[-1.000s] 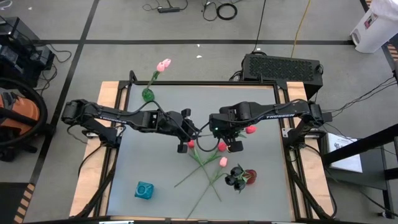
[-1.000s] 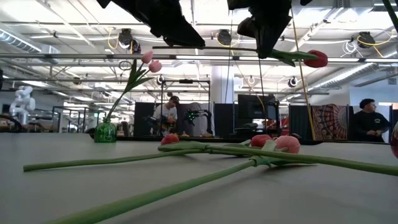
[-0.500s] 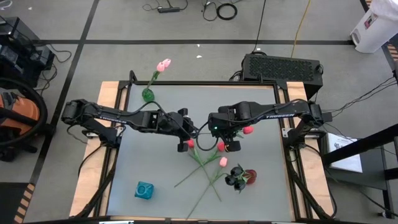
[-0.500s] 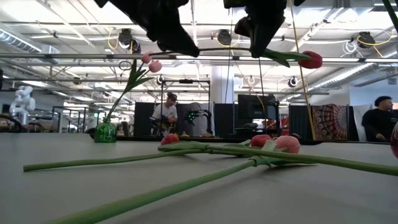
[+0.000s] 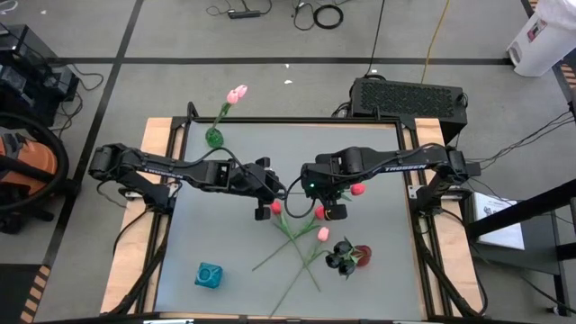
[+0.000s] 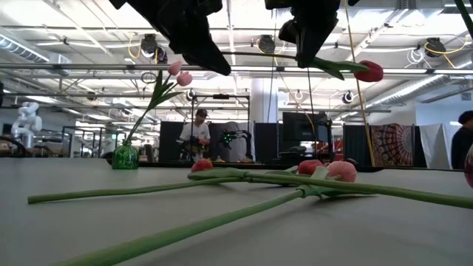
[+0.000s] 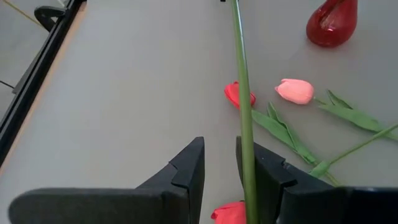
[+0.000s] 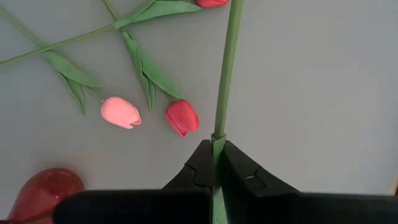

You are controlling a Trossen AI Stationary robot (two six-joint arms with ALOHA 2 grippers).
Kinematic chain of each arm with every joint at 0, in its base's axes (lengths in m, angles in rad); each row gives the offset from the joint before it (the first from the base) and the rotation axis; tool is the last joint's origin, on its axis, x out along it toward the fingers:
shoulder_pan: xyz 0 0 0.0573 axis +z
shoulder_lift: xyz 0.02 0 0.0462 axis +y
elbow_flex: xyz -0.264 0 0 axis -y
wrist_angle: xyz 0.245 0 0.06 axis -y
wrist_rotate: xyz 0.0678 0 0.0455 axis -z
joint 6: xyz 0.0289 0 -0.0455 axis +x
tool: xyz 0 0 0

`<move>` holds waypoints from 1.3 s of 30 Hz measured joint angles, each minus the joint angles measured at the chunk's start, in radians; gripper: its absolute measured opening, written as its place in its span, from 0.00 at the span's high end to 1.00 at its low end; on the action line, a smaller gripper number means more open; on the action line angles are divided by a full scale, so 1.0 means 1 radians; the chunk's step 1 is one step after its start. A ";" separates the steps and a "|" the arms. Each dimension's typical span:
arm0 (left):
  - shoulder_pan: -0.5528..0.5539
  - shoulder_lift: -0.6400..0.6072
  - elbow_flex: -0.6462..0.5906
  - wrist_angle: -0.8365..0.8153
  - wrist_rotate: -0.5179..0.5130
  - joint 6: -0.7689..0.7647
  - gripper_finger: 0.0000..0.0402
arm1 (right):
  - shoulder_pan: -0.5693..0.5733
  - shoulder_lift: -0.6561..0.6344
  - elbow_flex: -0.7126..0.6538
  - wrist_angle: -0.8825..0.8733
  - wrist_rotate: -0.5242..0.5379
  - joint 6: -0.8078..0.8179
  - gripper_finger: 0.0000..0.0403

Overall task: Sort flowers into vase by color
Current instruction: Put the right red flower into the blue vase

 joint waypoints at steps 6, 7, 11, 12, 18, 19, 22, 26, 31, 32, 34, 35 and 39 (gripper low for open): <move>0.000 0.000 0.000 0.009 0.000 0.000 0.75 | 0.000 0.000 0.000 0.000 0.000 -0.001 1.00; 0.000 0.000 0.000 0.011 0.000 0.000 0.75 | 0.000 0.000 0.000 0.000 0.000 -0.001 1.00; 0.000 0.000 0.000 0.011 0.000 0.000 0.75 | 0.000 0.000 0.000 0.000 0.000 -0.001 0.99; 0.000 0.000 0.000 0.011 0.000 0.000 0.75 | 0.000 0.000 0.000 0.000 0.000 -0.001 0.99; 0.000 0.000 0.000 0.017 0.001 0.000 0.83 | 0.000 0.000 0.000 0.000 0.000 -0.002 0.99; 0.000 0.000 0.000 0.017 0.001 0.000 0.86 | 0.000 0.000 0.000 0.000 0.000 -0.002 0.99; 0.000 0.000 0.000 0.017 0.002 0.000 0.96 | 0.000 0.000 0.000 0.001 0.000 -0.002 0.99; 0.000 0.000 0.000 0.017 0.033 0.000 0.98 | 0.000 0.000 0.000 0.000 0.006 -0.006 0.98; 0.000 0.000 0.000 0.013 0.061 0.000 0.99 | 0.000 0.000 0.000 0.003 0.012 -0.009 0.94; 0.000 0.000 0.000 0.009 0.061 0.000 0.99 | 0.000 0.000 0.000 0.006 0.012 -0.011 0.92; 0.000 0.000 0.000 0.000 0.061 0.000 0.99 | 0.000 0.000 0.000 0.011 0.013 -0.019 0.88; 0.000 0.000 0.000 -0.002 0.061 0.000 0.99 | 0.000 0.000 0.000 0.011 0.015 -0.023 0.86; 0.000 0.000 0.000 -0.016 0.060 0.000 1.00 | 0.000 -0.001 0.000 0.010 0.079 -0.029 0.76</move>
